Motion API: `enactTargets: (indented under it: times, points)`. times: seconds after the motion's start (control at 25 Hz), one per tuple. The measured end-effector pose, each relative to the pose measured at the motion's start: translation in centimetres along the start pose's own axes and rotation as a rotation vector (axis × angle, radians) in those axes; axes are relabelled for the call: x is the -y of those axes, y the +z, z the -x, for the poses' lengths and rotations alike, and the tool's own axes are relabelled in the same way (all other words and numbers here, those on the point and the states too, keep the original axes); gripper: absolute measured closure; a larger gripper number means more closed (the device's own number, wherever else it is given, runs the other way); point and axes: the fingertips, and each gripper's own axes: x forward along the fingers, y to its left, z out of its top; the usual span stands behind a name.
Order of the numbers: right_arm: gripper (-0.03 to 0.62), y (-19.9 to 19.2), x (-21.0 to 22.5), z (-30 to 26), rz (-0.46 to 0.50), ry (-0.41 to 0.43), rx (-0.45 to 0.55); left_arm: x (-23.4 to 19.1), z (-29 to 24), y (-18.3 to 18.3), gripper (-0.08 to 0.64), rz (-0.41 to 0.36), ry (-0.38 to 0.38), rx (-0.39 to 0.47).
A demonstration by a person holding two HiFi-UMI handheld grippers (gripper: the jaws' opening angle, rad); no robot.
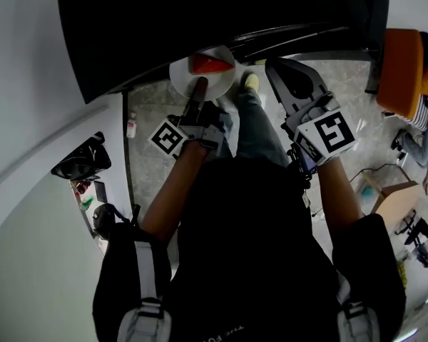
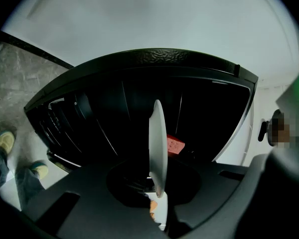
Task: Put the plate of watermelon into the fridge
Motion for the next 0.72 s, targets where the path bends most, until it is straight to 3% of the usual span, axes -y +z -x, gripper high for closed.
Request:
enactTargets:
  times: [0.72]
  points:
    - [0.584,-3.9,-0.1,-1.9,-0.042,0.027,-0.065,-4.9,-1.9,1.4,0.540,0.018,0.032,0.059]
